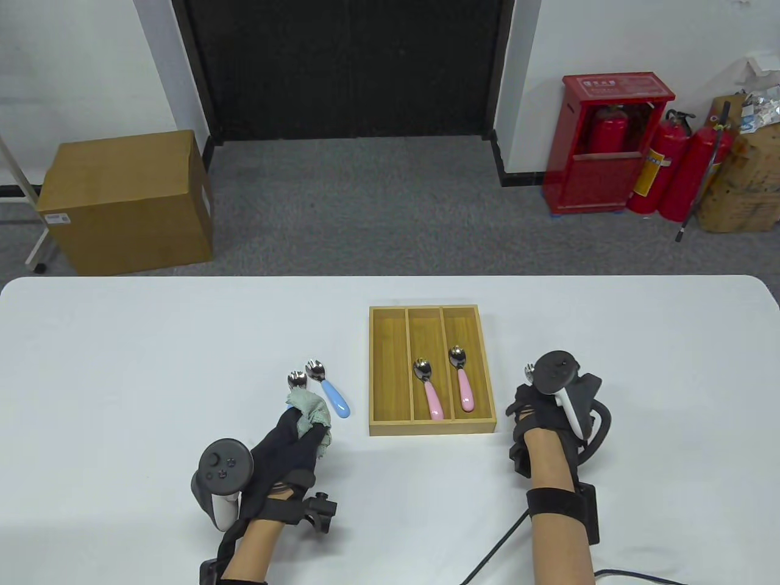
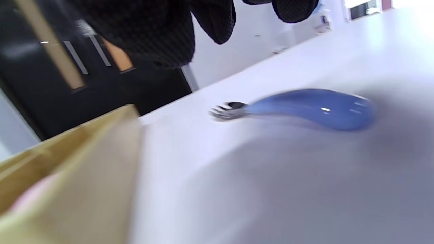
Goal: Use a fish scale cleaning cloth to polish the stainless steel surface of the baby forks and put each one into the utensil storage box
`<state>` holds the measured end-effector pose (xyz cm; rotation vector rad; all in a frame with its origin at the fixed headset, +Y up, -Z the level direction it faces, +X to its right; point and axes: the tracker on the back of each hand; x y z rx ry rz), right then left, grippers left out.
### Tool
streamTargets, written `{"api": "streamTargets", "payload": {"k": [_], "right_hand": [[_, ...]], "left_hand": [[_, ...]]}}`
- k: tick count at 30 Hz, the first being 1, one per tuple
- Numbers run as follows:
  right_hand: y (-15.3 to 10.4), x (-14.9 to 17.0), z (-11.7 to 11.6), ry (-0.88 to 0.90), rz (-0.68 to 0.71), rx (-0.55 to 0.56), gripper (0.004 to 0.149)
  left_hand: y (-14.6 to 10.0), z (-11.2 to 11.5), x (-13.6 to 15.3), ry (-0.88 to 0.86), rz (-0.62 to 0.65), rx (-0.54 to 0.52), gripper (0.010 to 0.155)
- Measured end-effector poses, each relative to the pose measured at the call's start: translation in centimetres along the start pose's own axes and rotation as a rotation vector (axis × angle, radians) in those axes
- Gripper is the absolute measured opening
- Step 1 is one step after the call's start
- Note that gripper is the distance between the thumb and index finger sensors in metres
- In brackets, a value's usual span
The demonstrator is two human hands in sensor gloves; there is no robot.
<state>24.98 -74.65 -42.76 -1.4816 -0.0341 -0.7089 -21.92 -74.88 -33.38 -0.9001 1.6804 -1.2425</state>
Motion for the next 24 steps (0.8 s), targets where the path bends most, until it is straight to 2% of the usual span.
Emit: {"api": "streamTargets", "payload": {"k": [6, 14, 20, 24], "right_hand": [[1.7, 2.8, -1.3, -0.051, -0.094, -0.066, 0.059], [2.3, 2.4, -2.1, -0.026, -0.063, -0.120, 0.048], [0.1, 0.0, -0.5, 0.167, 0.112, -0.056, 0.046], [-3.3, -3.1, 0.8, 0.491, 0.262, -0.058, 0.046]], "left_hand": [[0.0, 0.4, 0.1, 0.018, 0.009, 0.016, 0.048], [0.0, 0.2, 0.8, 0.015, -0.021, 0.015, 0.048], [-0.1, 0.0, 1.4, -0.143, -0.059, 0.022, 0.048], [0.0, 0.4, 2.0, -0.324, -0.105, 0.085, 0.050]]}}
Point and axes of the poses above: the tracker on the back of each hand, its own x axis roughly to the little-finger side, its own y axis roughly from the wrist to the fingertips, z = x × y, and after that the axes turned 1 degree about x, right-handed
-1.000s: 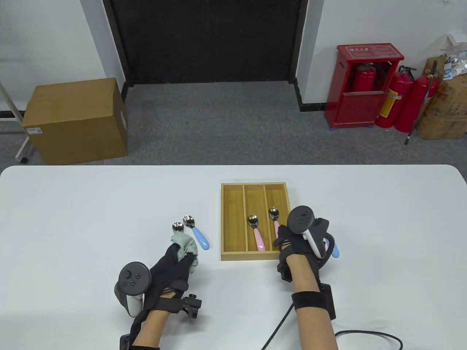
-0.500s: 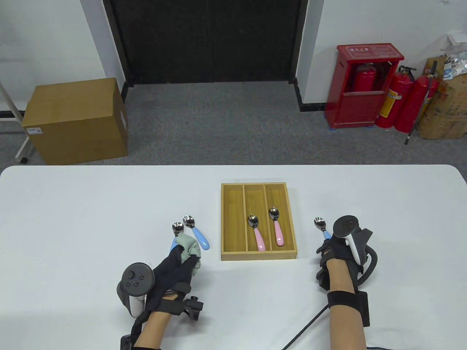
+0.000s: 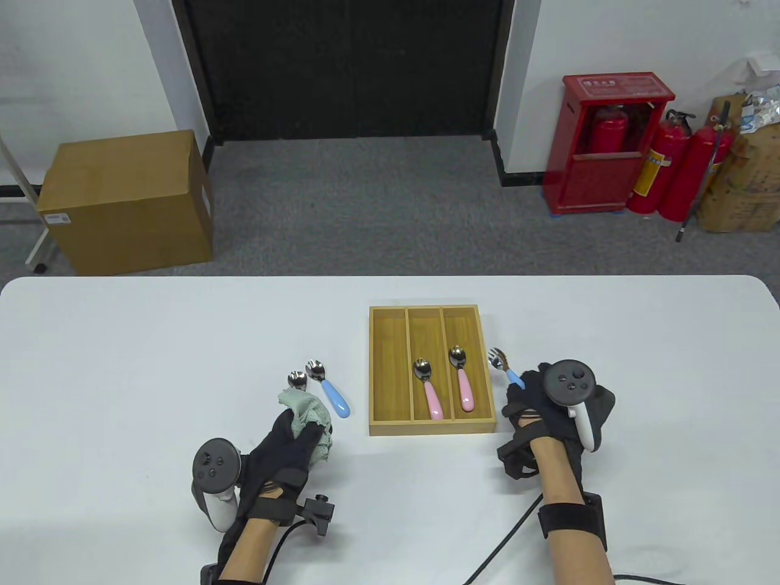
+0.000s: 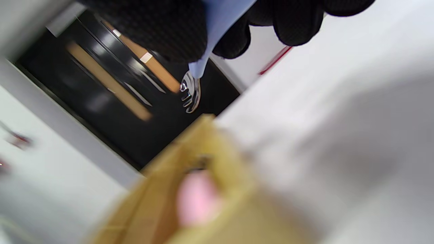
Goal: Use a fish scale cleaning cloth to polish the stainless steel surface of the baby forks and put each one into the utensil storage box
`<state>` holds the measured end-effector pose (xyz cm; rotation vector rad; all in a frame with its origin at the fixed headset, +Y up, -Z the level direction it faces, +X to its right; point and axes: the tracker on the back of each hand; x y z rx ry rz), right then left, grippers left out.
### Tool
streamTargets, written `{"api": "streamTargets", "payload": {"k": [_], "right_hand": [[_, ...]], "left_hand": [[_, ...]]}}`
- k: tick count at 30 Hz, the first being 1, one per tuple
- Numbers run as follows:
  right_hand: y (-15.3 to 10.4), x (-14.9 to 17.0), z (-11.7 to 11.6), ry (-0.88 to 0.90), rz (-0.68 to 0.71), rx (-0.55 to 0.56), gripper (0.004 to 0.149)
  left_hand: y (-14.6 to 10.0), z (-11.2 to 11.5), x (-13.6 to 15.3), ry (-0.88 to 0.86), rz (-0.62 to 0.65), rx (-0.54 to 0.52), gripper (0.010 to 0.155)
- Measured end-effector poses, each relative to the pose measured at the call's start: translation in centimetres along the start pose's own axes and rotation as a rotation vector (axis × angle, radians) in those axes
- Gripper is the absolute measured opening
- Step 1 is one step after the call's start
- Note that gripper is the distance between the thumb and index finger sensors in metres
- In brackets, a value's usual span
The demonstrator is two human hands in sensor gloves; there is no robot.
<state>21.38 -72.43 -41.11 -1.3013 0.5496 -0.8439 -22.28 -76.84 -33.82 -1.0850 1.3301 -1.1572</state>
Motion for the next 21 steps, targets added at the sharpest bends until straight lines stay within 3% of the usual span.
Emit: {"api": "streamTargets", "payload": {"k": [3, 6, 12, 21], "right_hand": [[-2.6, -3.6, -1.5, 0.280, 0.156, -0.073, 0.045], [-5.5, -6.6, -3.3, 0.417, 0.255, -0.189, 0.044], [-10.4, -10.0, -7.6, 0.396, 0.402, -0.351, 0.044], [-12.4, -10.0, -11.9, 0.323, 0.421, -0.501, 0.046]], "left_hand": [[0.0, 0.4, 0.6, -0.157, -0.026, 0.074, 0.054], [0.0, 0.9, 1.0, -0.293, -0.037, 0.121, 0.057], [-0.1, 2.1, 1.7, -0.512, -0.058, 0.249, 0.064], [-0.3, 4.4, 1.2, -0.558, -0.058, 0.388, 0.071]]}}
Point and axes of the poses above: the tracker on the back of each hand, its own x axis roughly to the little-finger side, its own y axis roughly from the wrist to the fingertips, z = x × y, and after that the axes turned 1 degree about x, right-handed
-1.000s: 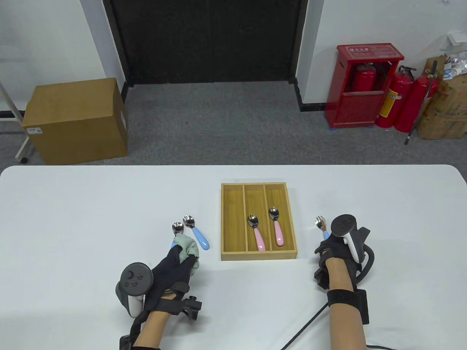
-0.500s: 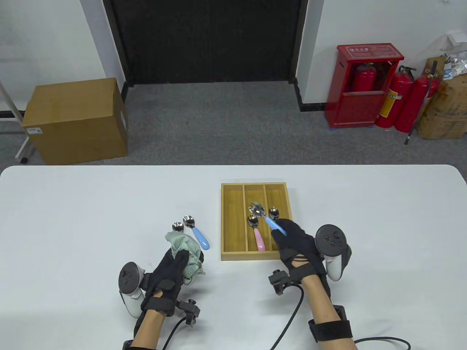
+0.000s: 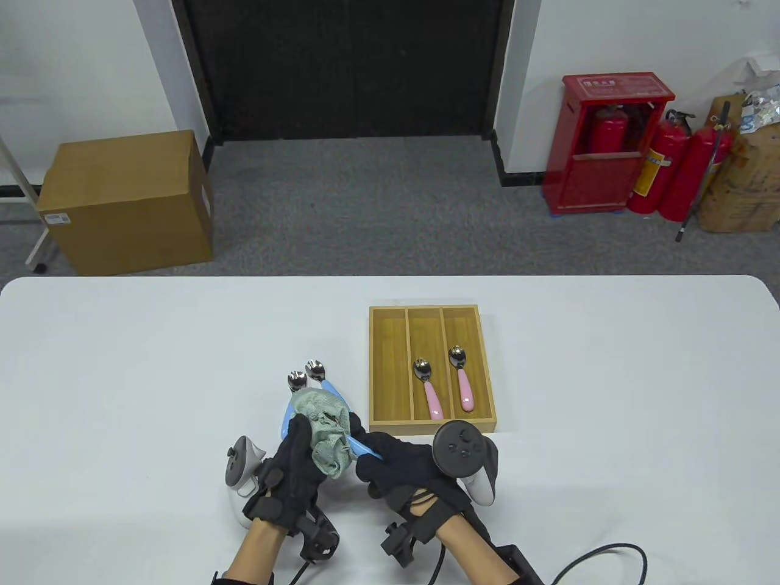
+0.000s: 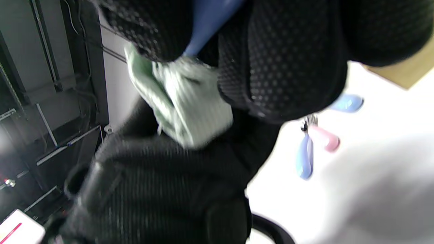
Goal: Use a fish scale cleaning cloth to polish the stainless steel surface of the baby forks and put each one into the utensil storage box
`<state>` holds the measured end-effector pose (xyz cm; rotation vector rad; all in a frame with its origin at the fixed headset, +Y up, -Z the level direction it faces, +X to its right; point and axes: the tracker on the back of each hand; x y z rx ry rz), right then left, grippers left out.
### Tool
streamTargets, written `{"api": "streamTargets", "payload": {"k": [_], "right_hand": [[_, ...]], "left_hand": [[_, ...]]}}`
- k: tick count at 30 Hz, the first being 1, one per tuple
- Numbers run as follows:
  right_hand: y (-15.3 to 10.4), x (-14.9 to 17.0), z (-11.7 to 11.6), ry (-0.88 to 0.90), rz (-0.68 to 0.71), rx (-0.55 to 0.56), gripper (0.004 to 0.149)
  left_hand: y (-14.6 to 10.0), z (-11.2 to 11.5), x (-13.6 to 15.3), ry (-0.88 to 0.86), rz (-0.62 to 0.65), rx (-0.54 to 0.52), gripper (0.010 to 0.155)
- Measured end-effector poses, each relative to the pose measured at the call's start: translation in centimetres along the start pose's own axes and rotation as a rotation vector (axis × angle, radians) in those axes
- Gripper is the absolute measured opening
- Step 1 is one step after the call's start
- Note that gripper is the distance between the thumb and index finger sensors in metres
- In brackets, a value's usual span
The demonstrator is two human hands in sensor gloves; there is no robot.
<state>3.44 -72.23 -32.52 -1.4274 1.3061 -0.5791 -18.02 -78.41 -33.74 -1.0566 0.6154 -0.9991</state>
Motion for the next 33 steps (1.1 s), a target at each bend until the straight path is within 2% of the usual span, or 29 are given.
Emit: {"api": "streamTargets", "payload": {"k": [2, 6, 11, 15, 22, 25, 30, 33], "right_hand": [[0.0, 0.1, -0.7, 0.050, -0.015, -0.032, 0.046], [0.1, 0.2, -0.7, 0.079, -0.013, -0.060, 0.046], [0.3, 0.4, -0.5, 0.013, -0.016, -0.059, 0.046], [0.4, 0.2, -0.4, -0.004, -0.003, -0.048, 0.046], [0.1, -0.5, -0.7, -0.076, 0.027, -0.051, 0.049], [0.1, -0.6, -0.7, -0.078, 0.034, -0.051, 0.049], [0.2, -0.5, -0.4, -0.067, 0.048, -0.037, 0.048], [0.3, -0.4, -0.3, -0.057, 0.047, -0.024, 0.047]], "left_hand": [[0.2, 0.5, -0.1, 0.014, -0.018, 0.013, 0.069], [0.2, 0.3, -0.8, 0.073, -0.001, -0.061, 0.057], [0.1, -0.5, -2.0, 0.234, 0.015, -0.212, 0.049], [-0.1, -0.6, -2.9, 0.292, 0.046, -0.287, 0.046], [-0.4, -1.6, -3.7, 0.363, 0.067, -0.355, 0.044], [-0.5, -1.7, -3.5, 0.345, 0.074, -0.347, 0.045], [-0.3, -0.8, -2.3, 0.162, 0.031, -0.300, 0.048], [0.1, 0.7, -1.3, 0.130, -0.026, -0.188, 0.054]]}}
Point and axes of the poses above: the tracker on the back of each hand, its own x axis roughly to the little-finger side, its own y axis roughly from the wrist to the fingertips, z = x × y, and after that the axes turned 1 degree about x, right-handed
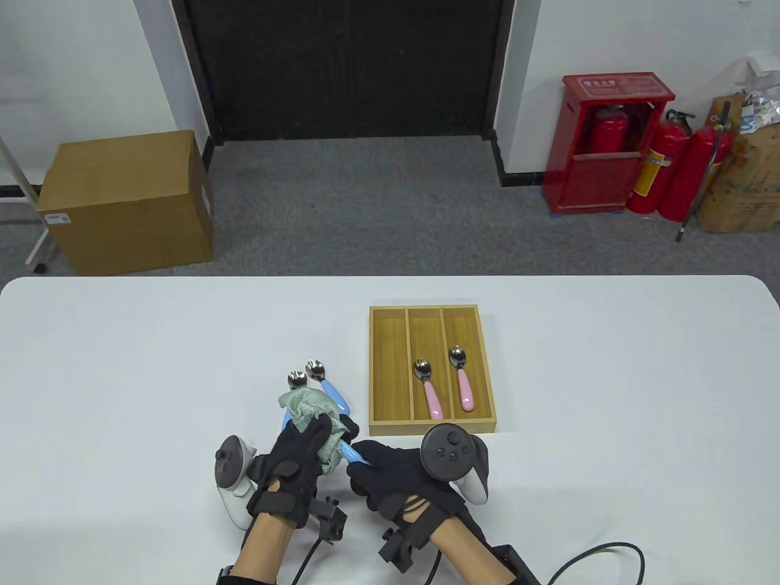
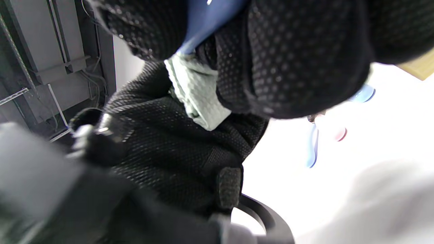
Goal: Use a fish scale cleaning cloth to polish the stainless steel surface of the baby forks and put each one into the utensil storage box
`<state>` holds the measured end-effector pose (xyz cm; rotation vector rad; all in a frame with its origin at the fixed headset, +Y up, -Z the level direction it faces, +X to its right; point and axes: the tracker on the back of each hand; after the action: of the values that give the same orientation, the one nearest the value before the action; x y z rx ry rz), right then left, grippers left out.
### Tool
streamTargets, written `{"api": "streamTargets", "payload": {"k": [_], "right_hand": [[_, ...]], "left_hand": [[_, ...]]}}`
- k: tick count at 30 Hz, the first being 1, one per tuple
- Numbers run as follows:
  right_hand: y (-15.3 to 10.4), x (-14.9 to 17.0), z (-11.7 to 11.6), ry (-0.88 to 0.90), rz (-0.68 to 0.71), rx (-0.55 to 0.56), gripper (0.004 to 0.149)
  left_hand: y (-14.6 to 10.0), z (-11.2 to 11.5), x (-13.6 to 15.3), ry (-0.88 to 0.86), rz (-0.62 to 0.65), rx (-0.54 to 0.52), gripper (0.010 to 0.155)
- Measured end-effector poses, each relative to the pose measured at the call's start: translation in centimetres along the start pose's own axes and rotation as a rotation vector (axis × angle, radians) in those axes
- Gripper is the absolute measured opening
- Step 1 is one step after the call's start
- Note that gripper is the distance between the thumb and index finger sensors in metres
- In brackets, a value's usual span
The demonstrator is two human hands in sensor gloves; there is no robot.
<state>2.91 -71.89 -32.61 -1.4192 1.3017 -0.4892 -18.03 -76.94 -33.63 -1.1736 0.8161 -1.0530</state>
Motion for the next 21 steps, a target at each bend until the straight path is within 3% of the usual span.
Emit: {"api": "streamTargets", "payload": {"k": [3, 7, 11, 17, 21], "right_hand": [[-0.1, 0.3, 0.3, -0.014, -0.002, -0.009, 0.047], [-0.3, 0.7, 0.6, -0.019, -0.017, -0.014, 0.046], [-0.3, 0.9, 0.7, -0.053, -0.023, -0.020, 0.047], [-0.4, 1.2, 2.0, -0.104, -0.042, -0.034, 0.048], [-0.5, 2.6, 4.9, -0.117, -0.102, -0.009, 0.046]], "left_hand": [[0.1, 0.5, 0.1, -0.058, -0.039, 0.027, 0.054], [0.1, -0.3, -1.0, 0.146, 0.005, -0.059, 0.049], [0.0, -1.2, -1.4, 0.216, 0.002, -0.131, 0.045], [-0.3, -2.1, -2.4, 0.462, 0.025, -0.243, 0.043], [-1.4, -2.6, -2.9, 0.732, 0.057, -0.464, 0.043]]}}
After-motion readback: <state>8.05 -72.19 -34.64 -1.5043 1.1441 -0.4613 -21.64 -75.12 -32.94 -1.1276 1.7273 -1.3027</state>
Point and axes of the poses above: the tracker on the back of each hand, its own x axis roughly to the little-finger side, its own y axis roughly from the wrist to the fingertips, z = x × y, and after that the axes turned 1 degree about x, right-handed
